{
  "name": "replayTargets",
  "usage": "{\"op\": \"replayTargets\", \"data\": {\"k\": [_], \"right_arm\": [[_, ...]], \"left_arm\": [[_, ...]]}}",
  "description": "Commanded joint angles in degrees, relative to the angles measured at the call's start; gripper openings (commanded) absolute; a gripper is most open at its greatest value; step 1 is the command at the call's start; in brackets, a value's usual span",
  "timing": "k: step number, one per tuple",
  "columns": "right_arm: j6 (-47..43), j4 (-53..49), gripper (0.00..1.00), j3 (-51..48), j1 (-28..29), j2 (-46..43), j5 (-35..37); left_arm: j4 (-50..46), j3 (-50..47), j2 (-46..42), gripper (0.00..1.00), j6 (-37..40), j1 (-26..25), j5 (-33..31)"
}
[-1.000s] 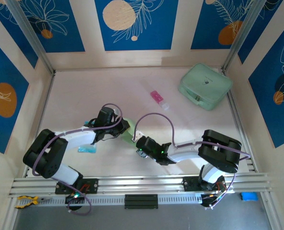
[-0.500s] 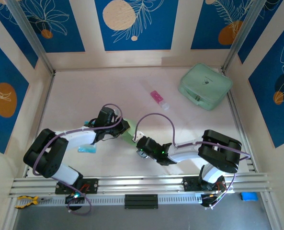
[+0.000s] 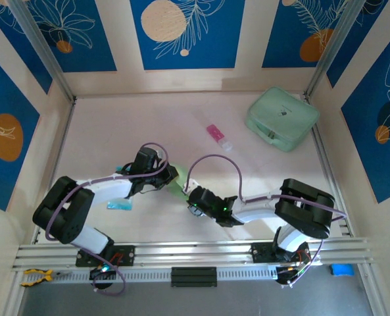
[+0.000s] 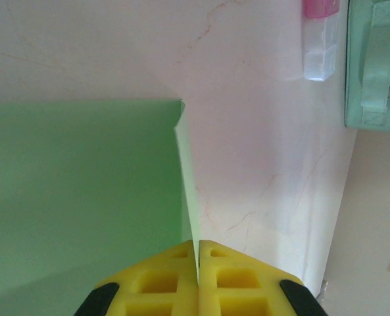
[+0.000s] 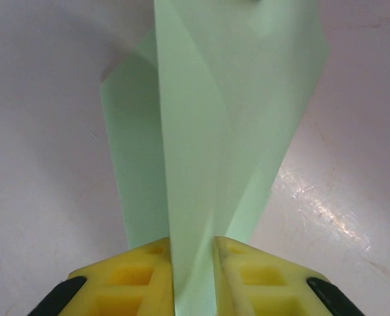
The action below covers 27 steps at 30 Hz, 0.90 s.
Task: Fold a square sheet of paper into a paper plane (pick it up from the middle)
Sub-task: Fourth fold the wing at the center of the table.
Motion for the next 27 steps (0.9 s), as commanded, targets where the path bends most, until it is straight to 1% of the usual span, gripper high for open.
{"op": "replayTargets", "data": {"k": [1, 3, 10, 14, 17, 19, 20, 22, 25, 27], "right_arm": [[1.41, 1.74, 0.22, -0.77, -0.15, -1.4, -0.49], [1.55, 2.0, 0.22, -0.9, -0.19, -1.4, -0.76], [1.55, 1.49, 0.15, -0.65, -0.24, -0.79, -0.94], [1.83, 1.26, 0.11, -0.55, -0.32, -0.79, -1.22], [2.8, 0.93, 0.09, -0.36, -0.56, -0.36, -1.48], [4.18, 0.63, 0.07, -0.14, -0.98, 0.07, -2.35], [4.93, 0.24, 0.07, 0.03, -1.25, 0.3, -2.95], [6.39, 0.11, 0.06, 0.35, -1.76, 0.82, -4.77], [8.32, 0.24, 0.06, 0.66, -2.47, 1.54, -6.87], [9.39, 0.47, 0.06, 0.92, -2.87, 2.08, -8.06]], "left_arm": [[-1.15, 1.43, 0.79, 0.04, 0.44, -0.29, 0.7], [-1.04, 1.39, 0.82, 0.04, 0.45, -0.32, 0.73], [-0.97, 1.35, 0.79, 0.04, 0.36, -0.25, 0.75], [-0.95, 1.32, 0.52, 0.06, 0.46, -0.29, 0.75], [-1.25, 1.39, -0.15, 0.15, 0.61, -0.28, 0.52], [-2.06, 1.39, -1.22, 0.27, 1.16, -0.29, 0.17], [-2.67, 1.39, -1.84, 0.3, 1.47, -0.24, -0.1], [-5.05, 1.56, -3.72, 0.41, 2.59, -0.24, -1.2], [-10.09, 2.19, -6.94, 0.49, 4.69, -0.24, -3.7], [-12.81, 2.6, -8.85, 0.51, 5.78, -0.19, -5.07]]}}
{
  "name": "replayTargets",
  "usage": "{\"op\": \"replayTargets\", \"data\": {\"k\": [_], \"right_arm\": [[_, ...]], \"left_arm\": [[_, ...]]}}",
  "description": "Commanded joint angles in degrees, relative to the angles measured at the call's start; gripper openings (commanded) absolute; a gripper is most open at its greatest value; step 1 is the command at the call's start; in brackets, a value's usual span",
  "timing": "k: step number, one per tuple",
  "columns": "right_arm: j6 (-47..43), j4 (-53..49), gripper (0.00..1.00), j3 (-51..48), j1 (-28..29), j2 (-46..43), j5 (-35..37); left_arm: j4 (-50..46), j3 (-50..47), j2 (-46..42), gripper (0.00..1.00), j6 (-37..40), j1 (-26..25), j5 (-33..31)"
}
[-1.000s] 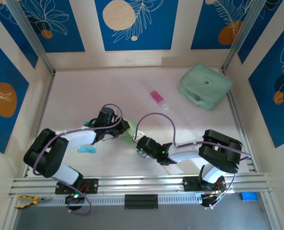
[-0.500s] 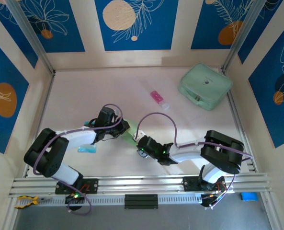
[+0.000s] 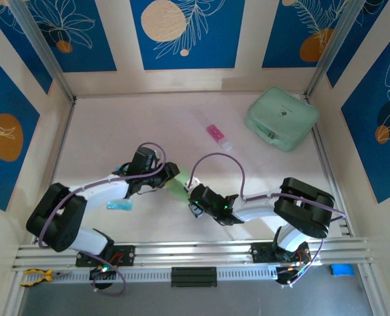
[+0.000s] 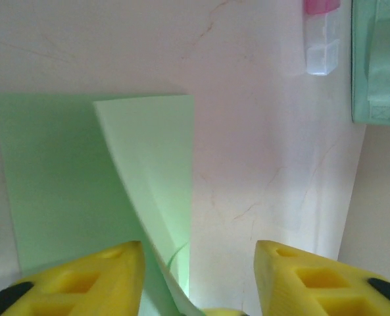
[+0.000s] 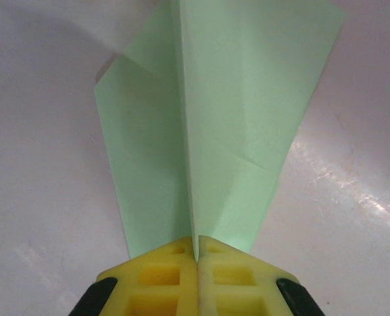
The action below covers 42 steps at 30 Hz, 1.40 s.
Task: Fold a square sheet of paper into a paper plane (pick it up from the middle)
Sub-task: Fourth fold the wing at the center of the table.
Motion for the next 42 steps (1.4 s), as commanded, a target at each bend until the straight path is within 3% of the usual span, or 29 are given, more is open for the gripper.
{"op": "replayTargets", "data": {"k": [1, 8, 14, 23, 30, 35, 42], "right_arm": [[3.54, 0.08, 0.06, 1.23, -0.79, 1.54, -3.73], [7.14, -0.16, 0.05, 1.73, -2.36, 2.55, -7.51], [10.27, 2.79, 0.05, -0.27, -4.3, 2.35, -12.79], [15.24, 7.67, 0.05, -3.57, -7.23, 2.27, -18.81], [20.06, 10.48, 0.05, -5.23, -11.13, 3.3, -26.28], [22.56, 11.89, 0.04, -5.41, -13.68, 4.62, -31.68], [24.83, 16.52, 0.04, -8.12, -14.91, 4.45, -33.29]], "left_arm": [[-6.82, 2.18, -4.09, 0.52, 3.54, -0.15, -3.61], [-9.95, 1.63, -7.21, 0.53, 4.49, -0.15, -5.19], [-8.29, 0.48, -6.05, 0.47, 3.61, -0.17, -4.01], [-6.27, 0.21, -3.56, 0.2, 2.89, -0.12, -2.05], [-3.57, -0.59, -1.92, 0.06, 2.18, -0.28, -0.24], [-1.57, -1.05, -0.41, 0.04, 2.12, -0.96, 0.87], [2.3, -1.17, 2.45, 0.03, 1.82, -3.11, 1.8]]}}
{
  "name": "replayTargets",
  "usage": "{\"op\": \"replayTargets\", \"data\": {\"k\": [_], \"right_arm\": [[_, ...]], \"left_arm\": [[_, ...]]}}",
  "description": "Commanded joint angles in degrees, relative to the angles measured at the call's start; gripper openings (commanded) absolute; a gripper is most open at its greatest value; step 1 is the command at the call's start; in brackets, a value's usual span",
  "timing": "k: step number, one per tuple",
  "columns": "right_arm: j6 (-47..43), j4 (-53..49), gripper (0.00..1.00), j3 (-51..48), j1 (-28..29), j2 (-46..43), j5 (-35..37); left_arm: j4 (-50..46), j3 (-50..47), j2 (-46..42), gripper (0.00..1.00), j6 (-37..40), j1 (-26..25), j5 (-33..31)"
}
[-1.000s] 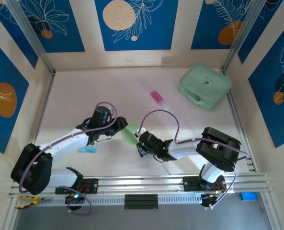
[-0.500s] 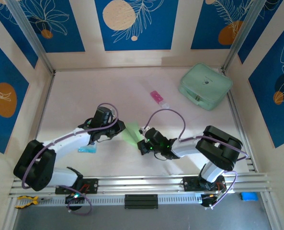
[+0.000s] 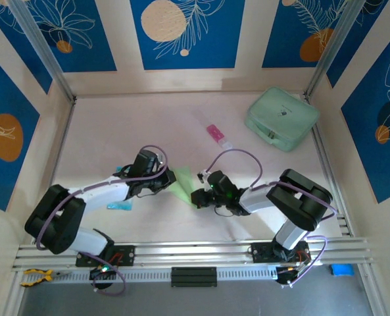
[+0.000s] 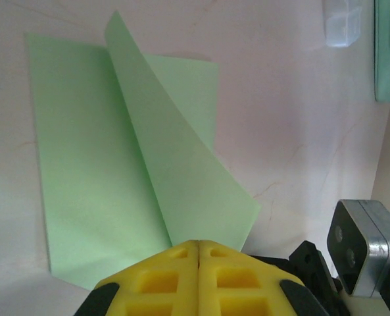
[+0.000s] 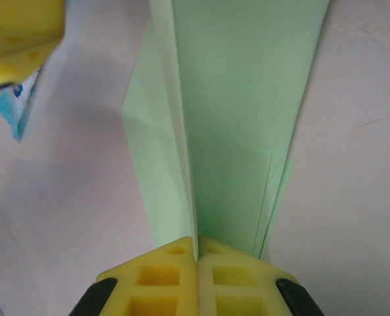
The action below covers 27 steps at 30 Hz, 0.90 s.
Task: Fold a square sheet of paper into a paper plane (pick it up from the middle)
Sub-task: Fourth fold the wing at the center of the table.
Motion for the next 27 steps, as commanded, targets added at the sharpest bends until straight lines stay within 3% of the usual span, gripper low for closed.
{"op": "replayTargets", "data": {"k": [1, 11, 27], "right_arm": [[2.26, 0.4, 0.05, -2.25, -0.45, 1.3, -2.47], [4.4, 1.37, 0.04, -3.14, -1.12, 2.15, -3.35], [7.23, -4.59, 0.05, 0.11, -4.27, 4.2, -10.8]], "left_arm": [[3.39, 0.01, 2.1, 0.03, -0.23, -1.39, 1.61], [8.87, 3.13, 9.43, 0.03, -0.87, -4.78, 3.49], [9.95, 4.81, 14.78, 0.03, -0.58, -5.0, 0.29]]}}
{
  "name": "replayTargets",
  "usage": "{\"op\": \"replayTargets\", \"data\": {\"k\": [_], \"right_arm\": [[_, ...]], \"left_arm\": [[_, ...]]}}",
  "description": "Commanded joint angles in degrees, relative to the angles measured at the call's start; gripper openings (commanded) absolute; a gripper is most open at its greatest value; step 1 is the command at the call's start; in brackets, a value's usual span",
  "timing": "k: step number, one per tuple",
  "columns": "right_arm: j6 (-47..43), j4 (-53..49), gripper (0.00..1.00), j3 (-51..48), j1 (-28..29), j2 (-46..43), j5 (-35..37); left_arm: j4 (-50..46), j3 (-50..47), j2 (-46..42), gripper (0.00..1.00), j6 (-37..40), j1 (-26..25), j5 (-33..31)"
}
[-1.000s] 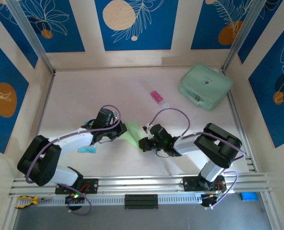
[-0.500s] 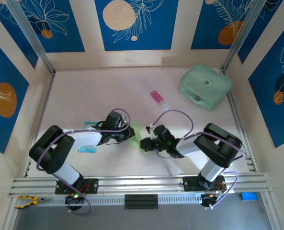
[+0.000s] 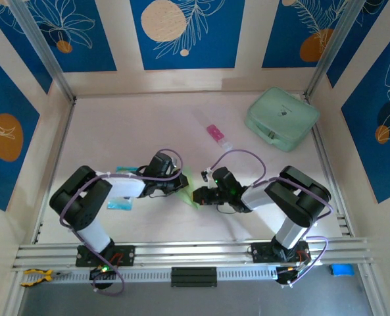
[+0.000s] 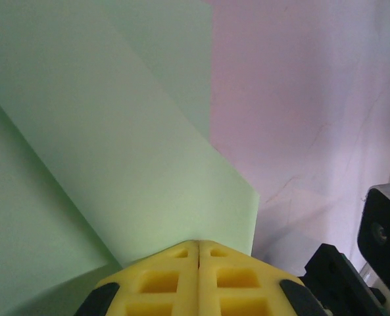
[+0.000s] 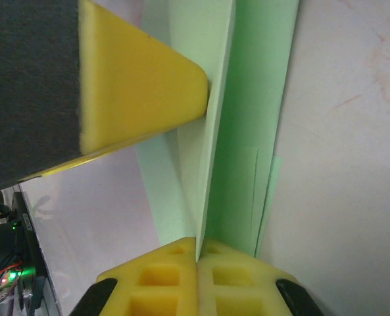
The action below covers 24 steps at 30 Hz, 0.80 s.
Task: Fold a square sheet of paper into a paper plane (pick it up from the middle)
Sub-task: Fourth fold the wing at the center of the table.
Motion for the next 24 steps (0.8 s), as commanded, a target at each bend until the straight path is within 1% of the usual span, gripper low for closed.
{"op": "replayTargets", "data": {"k": [1, 15, 24], "right_arm": [[1.01, -6.69, 0.05, 0.31, -0.14, 2.42, -1.49], [1.16, -9.42, 0.05, 1.33, -1.31, 2.4, -4.28], [1.44, -10.84, 0.05, 1.73, -1.45, 2.54, -3.89]], "left_arm": [[0.21, 1.76, 0.93, 0.03, 0.12, -0.33, -1.58], [-1.32, 2.56, 2.18, 0.03, 0.93, -0.17, -2.41], [-1.8, 2.87, 3.1, 0.02, 1.07, -0.19, -2.43]]}}
